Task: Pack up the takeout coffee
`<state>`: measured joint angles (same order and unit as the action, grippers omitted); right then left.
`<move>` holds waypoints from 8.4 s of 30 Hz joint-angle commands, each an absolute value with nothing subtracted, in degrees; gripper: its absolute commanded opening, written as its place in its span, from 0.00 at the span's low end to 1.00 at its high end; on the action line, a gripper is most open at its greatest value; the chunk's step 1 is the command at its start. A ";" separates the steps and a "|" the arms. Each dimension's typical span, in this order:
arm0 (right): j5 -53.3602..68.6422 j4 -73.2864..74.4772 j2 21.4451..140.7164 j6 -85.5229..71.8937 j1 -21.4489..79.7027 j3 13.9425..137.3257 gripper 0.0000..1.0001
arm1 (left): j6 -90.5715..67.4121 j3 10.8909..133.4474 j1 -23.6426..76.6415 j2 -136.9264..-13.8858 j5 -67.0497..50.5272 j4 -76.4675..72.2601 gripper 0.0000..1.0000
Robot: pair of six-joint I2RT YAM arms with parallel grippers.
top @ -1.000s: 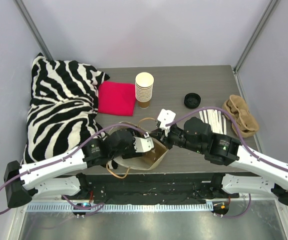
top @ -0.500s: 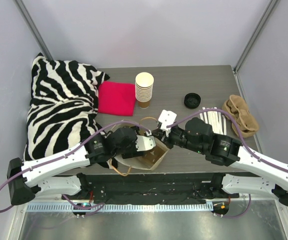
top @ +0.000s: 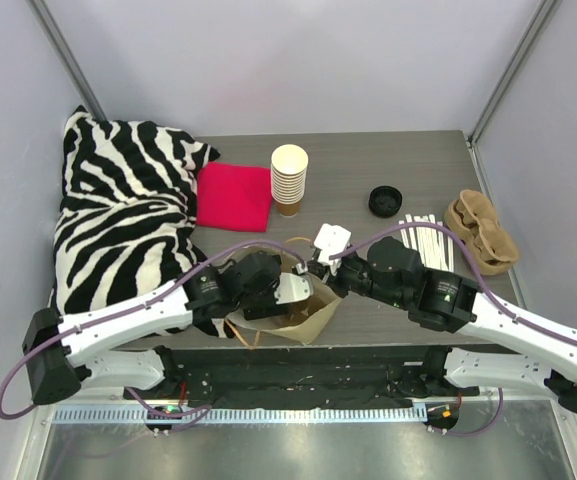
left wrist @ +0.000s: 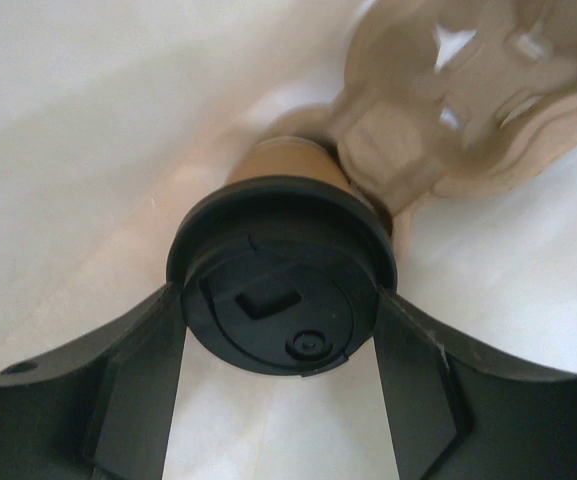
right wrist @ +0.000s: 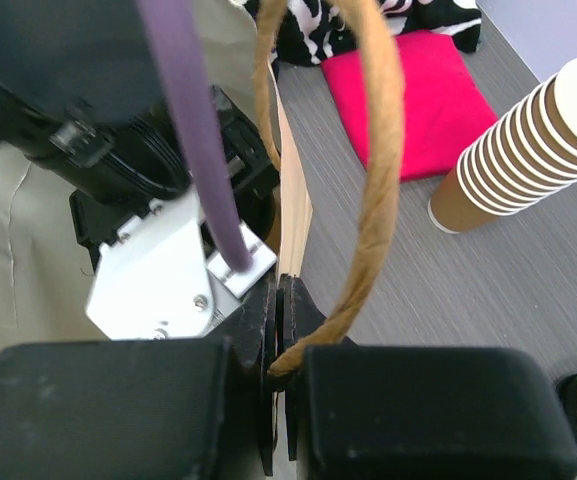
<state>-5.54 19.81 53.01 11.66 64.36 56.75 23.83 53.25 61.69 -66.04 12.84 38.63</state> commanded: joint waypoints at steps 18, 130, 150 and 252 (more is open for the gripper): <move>-5.10 13.18 53.96 11.07 61.18 55.28 0.01 | 27.77 60.38 51.77 -86.65 1.41 44.29 0.00; -1.76 10.28 58.71 25.49 48.96 53.88 0.01 | 22.59 67.59 48.43 -64.78 -0.27 31.90 1.00; -1.85 10.02 58.45 26.01 48.96 54.58 0.01 | 10.11 68.91 48.34 -58.10 8.35 23.82 1.00; -7.80 21.08 66.45 9.34 36.83 85.15 0.92 | -13.53 80.14 23.74 -71.19 17.24 34.44 1.00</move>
